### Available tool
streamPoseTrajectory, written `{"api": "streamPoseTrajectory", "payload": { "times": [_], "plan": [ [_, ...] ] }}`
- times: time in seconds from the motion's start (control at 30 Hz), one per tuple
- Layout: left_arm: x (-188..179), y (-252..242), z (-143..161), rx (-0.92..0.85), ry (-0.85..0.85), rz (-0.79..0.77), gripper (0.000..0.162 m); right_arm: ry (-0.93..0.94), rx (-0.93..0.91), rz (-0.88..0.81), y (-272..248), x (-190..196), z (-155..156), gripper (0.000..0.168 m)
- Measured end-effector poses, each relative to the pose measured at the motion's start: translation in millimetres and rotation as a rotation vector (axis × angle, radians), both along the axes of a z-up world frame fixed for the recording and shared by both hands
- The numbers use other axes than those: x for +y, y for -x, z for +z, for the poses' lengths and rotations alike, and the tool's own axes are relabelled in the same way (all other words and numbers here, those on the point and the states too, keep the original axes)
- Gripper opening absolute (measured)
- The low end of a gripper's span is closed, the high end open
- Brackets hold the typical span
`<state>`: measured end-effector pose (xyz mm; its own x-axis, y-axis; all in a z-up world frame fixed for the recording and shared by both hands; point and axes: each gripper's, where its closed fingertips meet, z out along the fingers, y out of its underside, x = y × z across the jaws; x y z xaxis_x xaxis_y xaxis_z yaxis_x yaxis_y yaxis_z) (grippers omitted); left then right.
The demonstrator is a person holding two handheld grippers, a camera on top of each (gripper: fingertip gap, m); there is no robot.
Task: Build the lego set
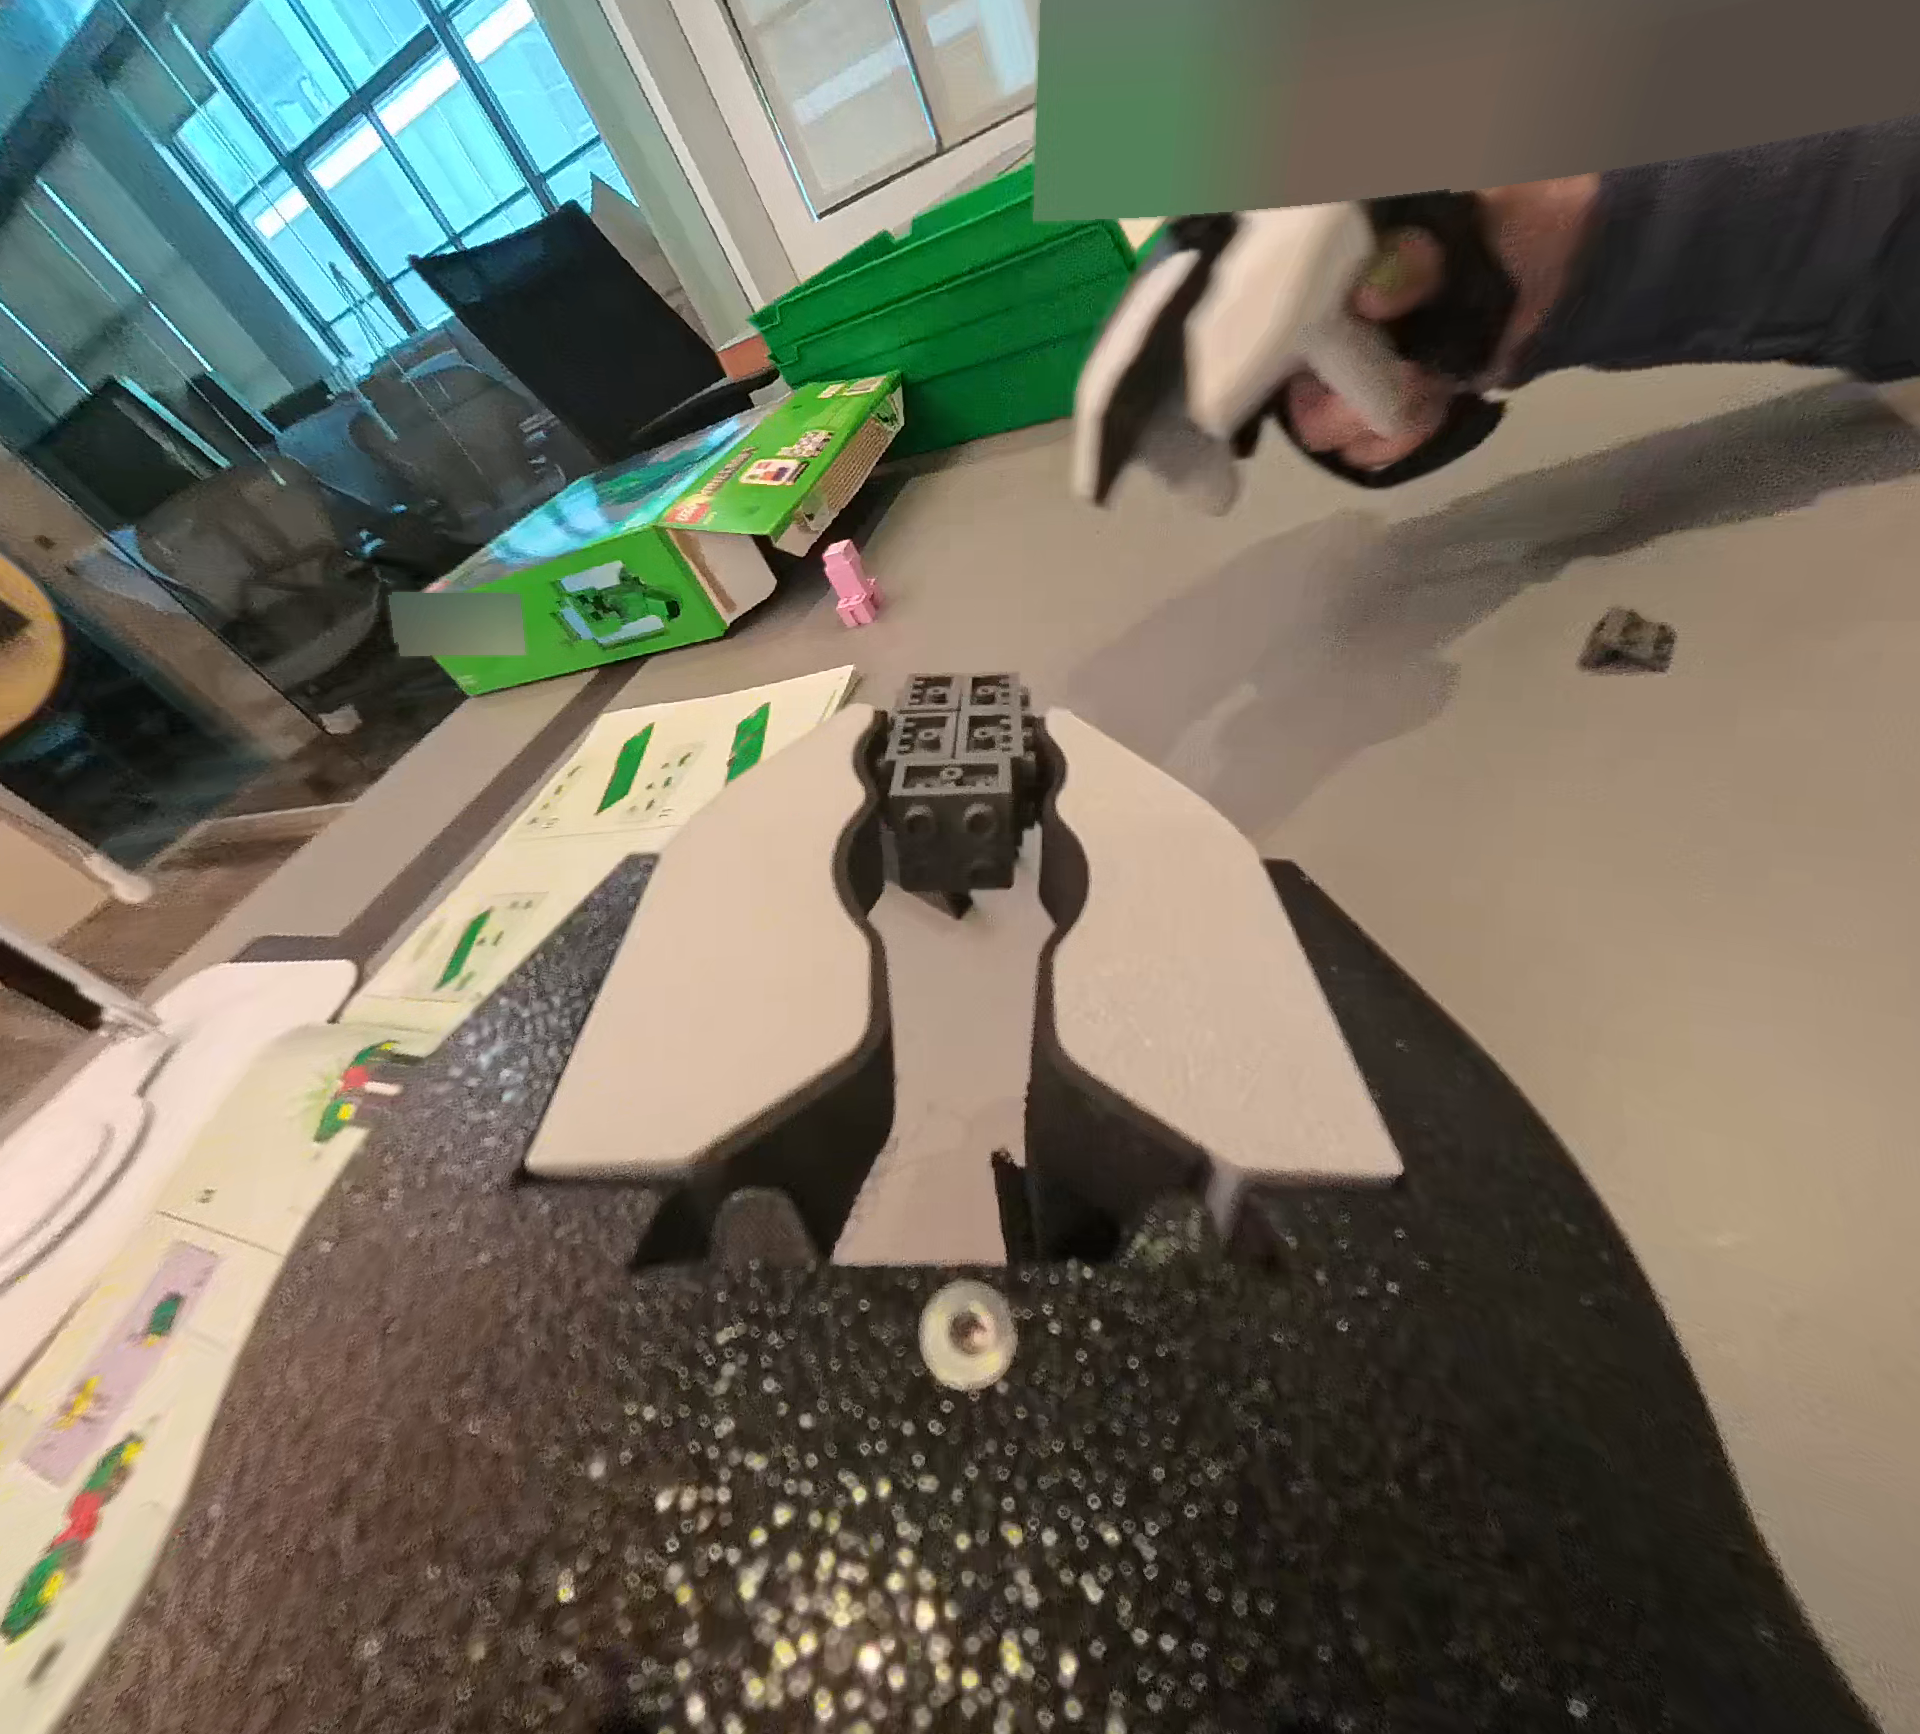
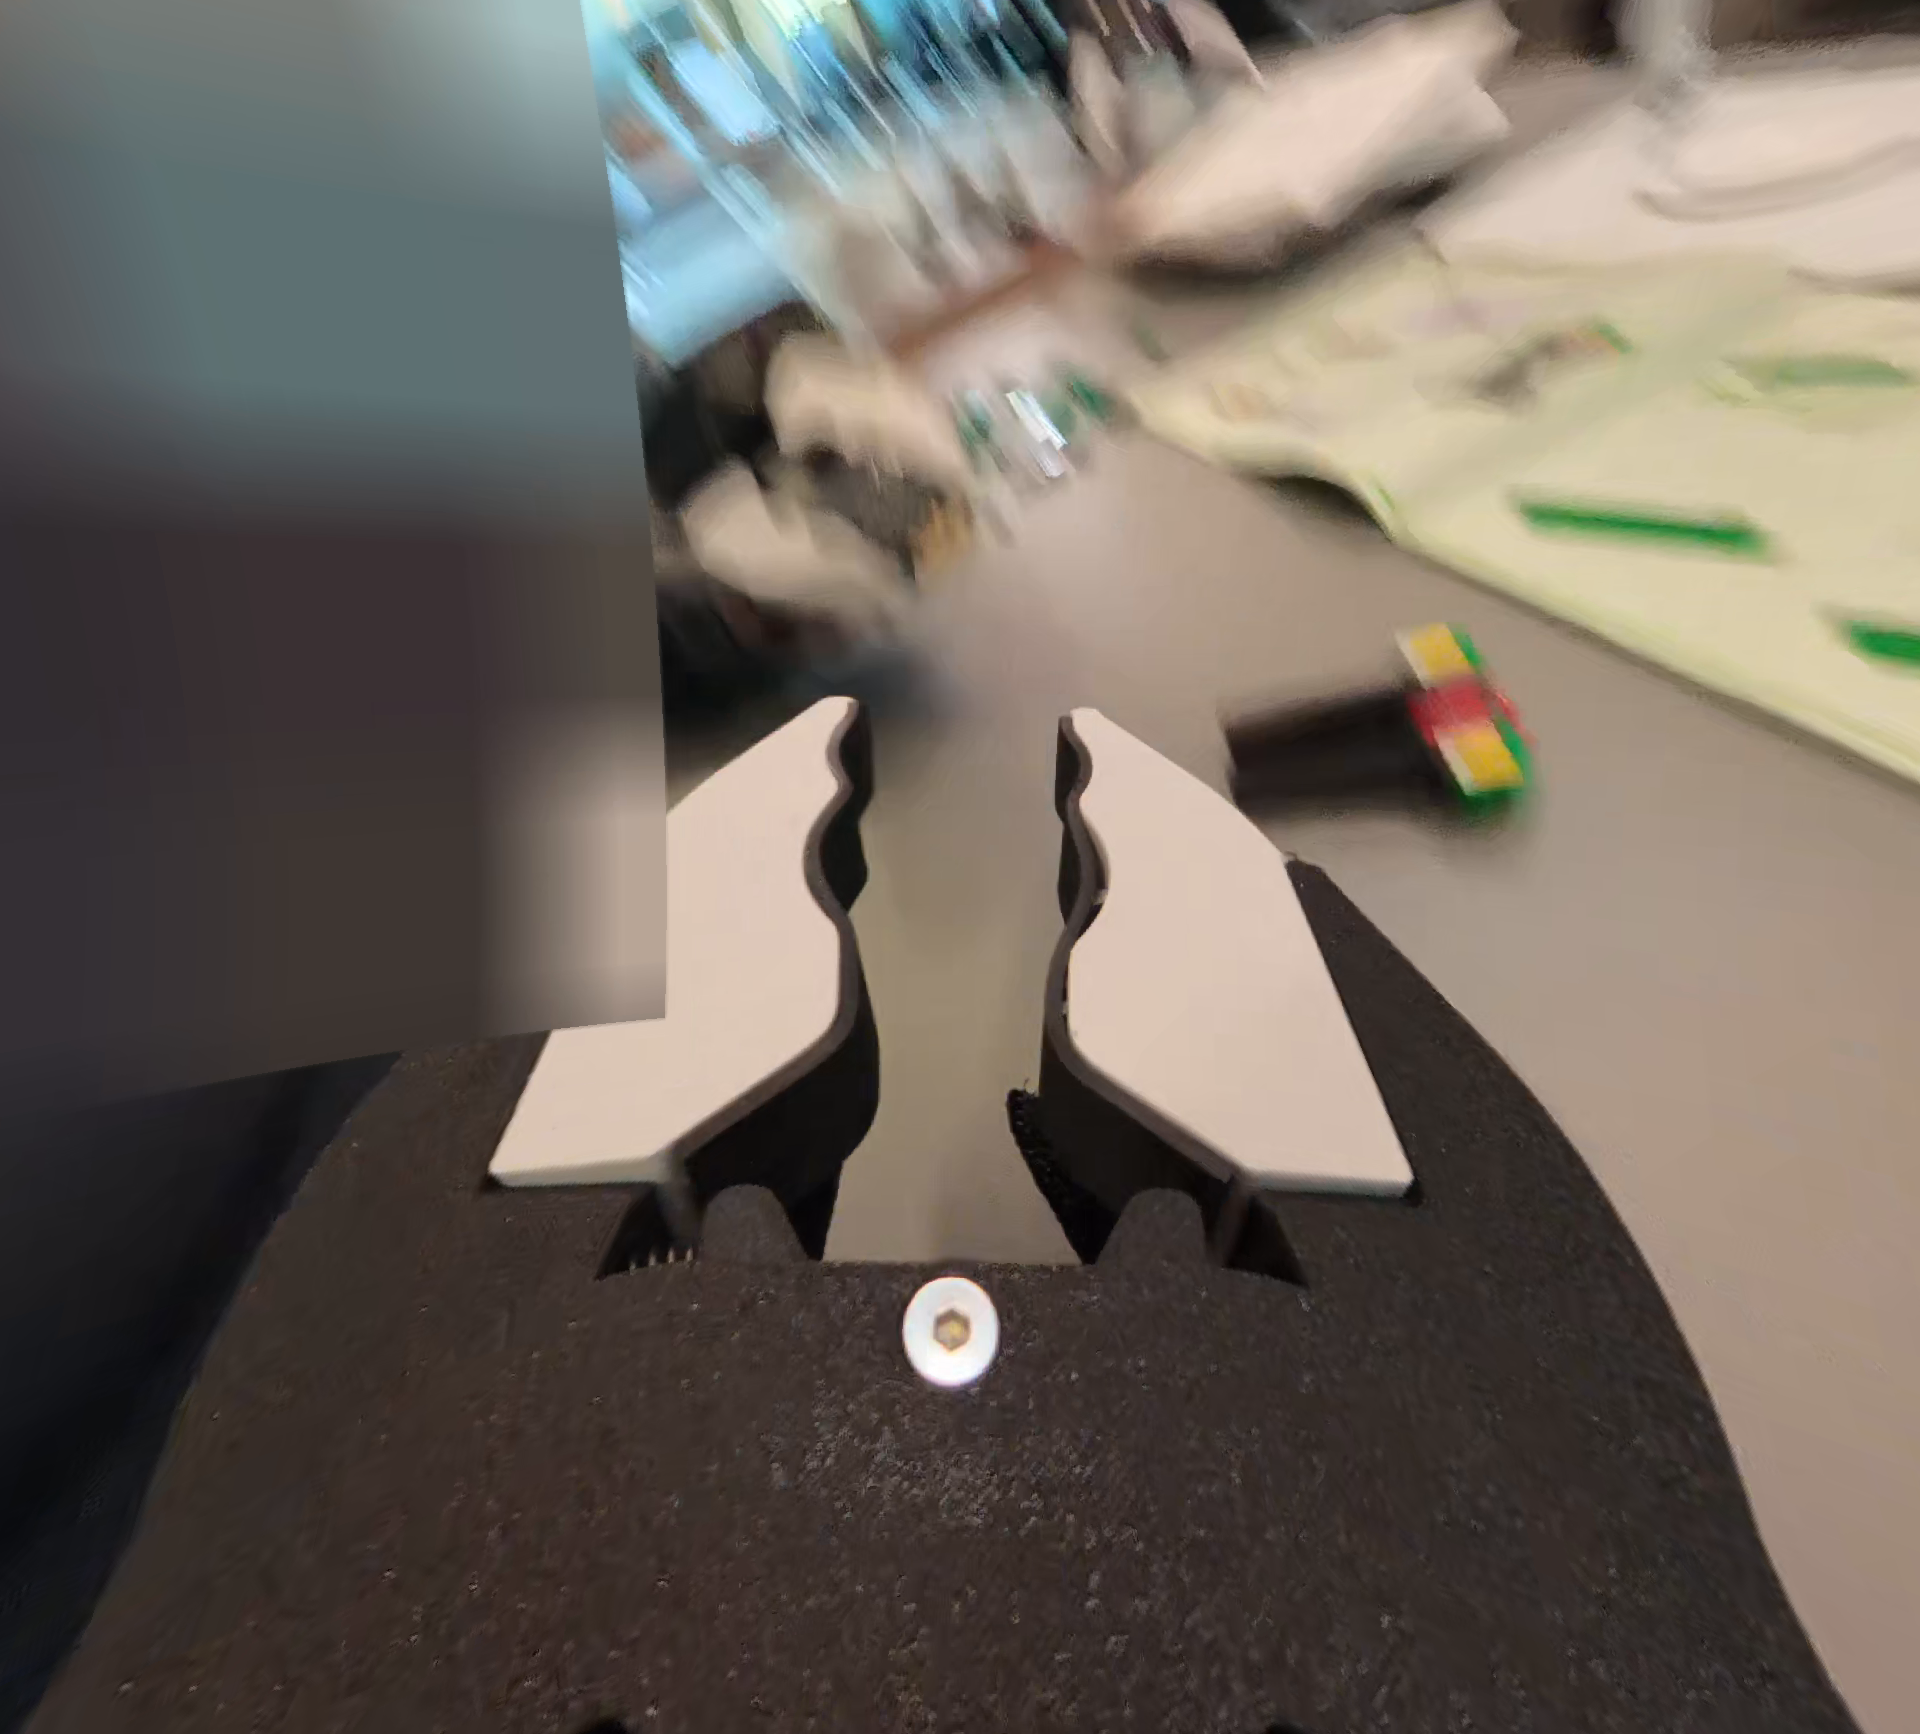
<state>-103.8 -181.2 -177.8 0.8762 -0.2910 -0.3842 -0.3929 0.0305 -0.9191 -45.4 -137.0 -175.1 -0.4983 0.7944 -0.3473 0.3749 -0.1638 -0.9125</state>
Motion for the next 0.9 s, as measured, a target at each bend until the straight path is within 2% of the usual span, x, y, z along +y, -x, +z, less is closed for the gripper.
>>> {"api": "streamPoseTrajectory", "payload": {
  "times": [0.1,0.23,0.33,0.43,0.5,0.53,0.63,0.77,0.83,0.9],
  "plan": [
    [0.0,-1.6,2.2,-0.068,0.007,-0.018,0.025,-0.227,-0.120,-0.034,-46.8,-4.5,-30.5,0.033],
    [0.2,-10.8,0.7,-0.105,0.024,-0.061,0.025,-0.274,-0.224,-0.018,-94.3,-24.6,-55.8,0.032],
    [1.4,-16.4,-2.8,-0.102,0.038,-0.076,0.025,-0.294,-0.363,-0.148,-106.0,-17.9,-74.8,0.030],
    [2.5,-18.6,-5.5,-0.092,0.043,-0.074,0.025,-0.268,-0.391,-0.386,-104.7,-10.9,-76.7,0.030],
    [3.5,-18.7,-6.0,-0.108,0.042,-0.066,0.025,-0.273,-0.327,-0.662,-106.9,7.5,-69.6,0.044],
    [4.3,-18.3,-6.1,-0.122,0.040,-0.059,0.025,-0.277,-0.282,-0.727,-111.0,8.0,-66.1,0.043],
    [8.0,-15.5,-6.1,-0.176,0.023,-0.024,0.025,-0.335,-0.309,-0.804,-126.4,3.1,-75.7,0.038],
    [16.1,-12.0,-2.1,-0.231,-0.011,0.015,0.025,-0.288,-0.358,-0.832,-124.6,-9.6,-85.4,0.038],
    [20.5,-13.6,1.2,-0.245,-0.034,0.008,0.025,-0.288,-0.356,-0.867,-121.0,-11.2,-85.0,0.029],
    [25.2,-15.1,4.2,-0.255,-0.057,0.000,0.026,-0.305,-0.361,-0.919,-119.0,-9.7,-85.5,0.028]
  ]
}}
